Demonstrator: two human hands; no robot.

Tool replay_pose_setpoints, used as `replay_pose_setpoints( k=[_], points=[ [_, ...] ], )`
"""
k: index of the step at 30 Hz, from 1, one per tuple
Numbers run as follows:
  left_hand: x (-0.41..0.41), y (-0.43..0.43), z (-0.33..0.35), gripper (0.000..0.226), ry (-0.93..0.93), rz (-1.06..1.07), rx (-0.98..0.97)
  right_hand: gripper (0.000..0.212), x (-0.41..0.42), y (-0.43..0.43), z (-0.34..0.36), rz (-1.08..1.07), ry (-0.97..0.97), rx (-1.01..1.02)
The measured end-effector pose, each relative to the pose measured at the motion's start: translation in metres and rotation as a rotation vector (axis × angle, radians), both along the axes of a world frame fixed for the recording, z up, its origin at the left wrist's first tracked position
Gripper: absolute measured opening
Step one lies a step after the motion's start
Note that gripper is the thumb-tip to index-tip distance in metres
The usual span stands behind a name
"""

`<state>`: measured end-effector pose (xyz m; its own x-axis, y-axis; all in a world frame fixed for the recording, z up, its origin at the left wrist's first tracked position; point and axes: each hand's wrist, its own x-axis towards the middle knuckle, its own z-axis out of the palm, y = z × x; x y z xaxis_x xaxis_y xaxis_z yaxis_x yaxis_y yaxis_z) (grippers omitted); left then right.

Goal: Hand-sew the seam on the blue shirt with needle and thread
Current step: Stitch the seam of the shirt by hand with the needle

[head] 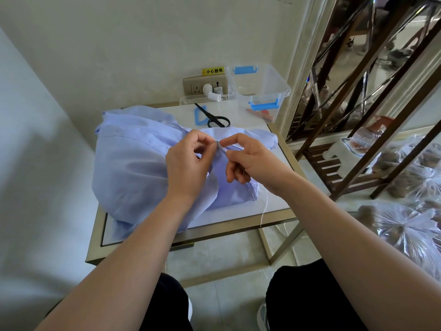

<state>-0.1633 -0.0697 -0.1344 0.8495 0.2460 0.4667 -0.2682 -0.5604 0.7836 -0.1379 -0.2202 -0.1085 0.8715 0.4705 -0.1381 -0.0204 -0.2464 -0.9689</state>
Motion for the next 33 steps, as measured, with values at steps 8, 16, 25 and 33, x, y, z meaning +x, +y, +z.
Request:
replay_pose_setpoints(
  k=[8, 16, 25, 33],
  points=[
    [0.003, 0.001, -0.007, 0.007, -0.062, -0.001, 0.134, 0.023, -0.004, 0.002, -0.002, -0.029, -0.047, -0.035],
    [0.004, 0.002, -0.009, 0.011, -0.052, 0.025, 0.087, 0.015, -0.005, 0.004, -0.005, -0.095, -0.085, -0.058],
    [0.003, -0.001, -0.009, 0.007, -0.056, 0.045, 0.077, 0.007, -0.003, 0.009, -0.006, -0.152, -0.158, -0.130],
    [-0.003, -0.014, -0.007, 0.009, -0.043, 0.018, 0.036, 0.006, 0.000, 0.013, -0.006, -0.209, -0.157, -0.093]
  ],
)
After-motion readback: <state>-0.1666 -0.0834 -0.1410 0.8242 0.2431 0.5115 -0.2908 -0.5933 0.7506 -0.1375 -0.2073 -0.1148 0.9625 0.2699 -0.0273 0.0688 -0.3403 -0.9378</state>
